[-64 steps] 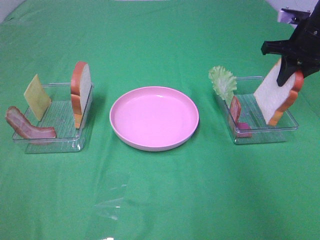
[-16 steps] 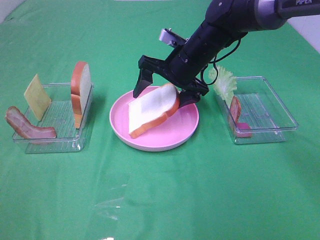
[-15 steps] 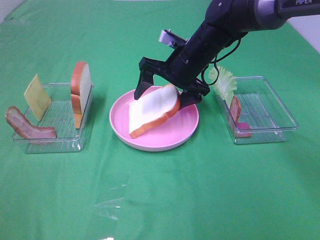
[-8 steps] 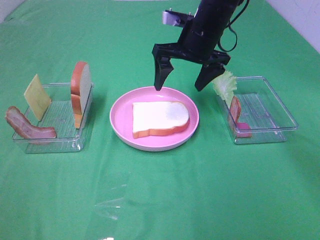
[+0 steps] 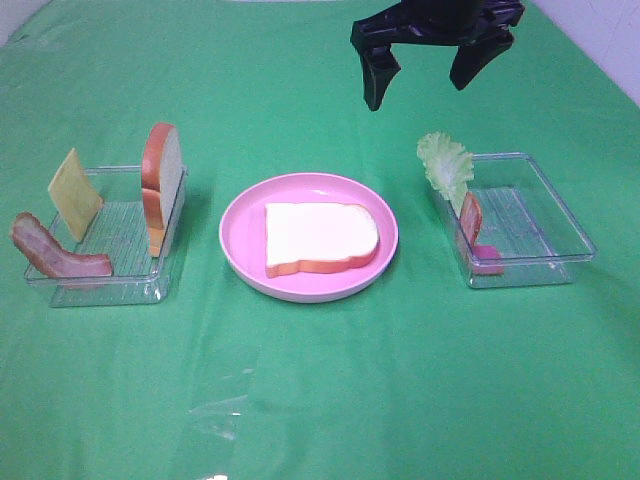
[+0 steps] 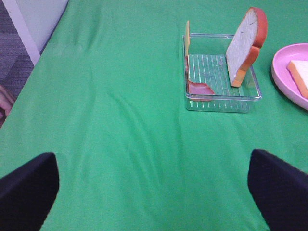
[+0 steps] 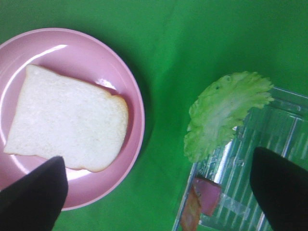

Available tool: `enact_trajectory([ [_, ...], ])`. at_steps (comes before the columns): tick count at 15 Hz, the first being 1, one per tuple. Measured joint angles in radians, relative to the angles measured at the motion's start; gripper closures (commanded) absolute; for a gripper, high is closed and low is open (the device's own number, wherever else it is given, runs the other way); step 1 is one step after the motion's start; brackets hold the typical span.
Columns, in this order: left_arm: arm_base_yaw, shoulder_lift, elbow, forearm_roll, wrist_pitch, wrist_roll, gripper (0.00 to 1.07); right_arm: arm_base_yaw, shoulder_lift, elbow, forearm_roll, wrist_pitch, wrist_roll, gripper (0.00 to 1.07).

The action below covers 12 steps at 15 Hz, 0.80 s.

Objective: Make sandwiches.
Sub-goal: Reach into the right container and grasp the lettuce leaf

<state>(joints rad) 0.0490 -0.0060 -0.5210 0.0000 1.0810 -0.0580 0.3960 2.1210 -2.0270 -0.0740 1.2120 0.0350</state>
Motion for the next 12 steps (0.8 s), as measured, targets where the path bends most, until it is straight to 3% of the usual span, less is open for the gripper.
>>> enact_trajectory([
  [4,0.000,0.000,0.000,0.000,0.000,0.000,0.07,0.000,0.002,0.000,-0.134,0.004,0.214,0.09],
  [10,0.000,0.000,0.000,0.000,0.000,0.000,0.07,0.000,0.091,0.000,-0.153,-0.089,0.348,0.09],
  [12,0.000,0.000,0.000,0.000,0.000,0.000,0.07,0.000,0.152,0.000,-0.226,-0.127,0.402,0.09],
])
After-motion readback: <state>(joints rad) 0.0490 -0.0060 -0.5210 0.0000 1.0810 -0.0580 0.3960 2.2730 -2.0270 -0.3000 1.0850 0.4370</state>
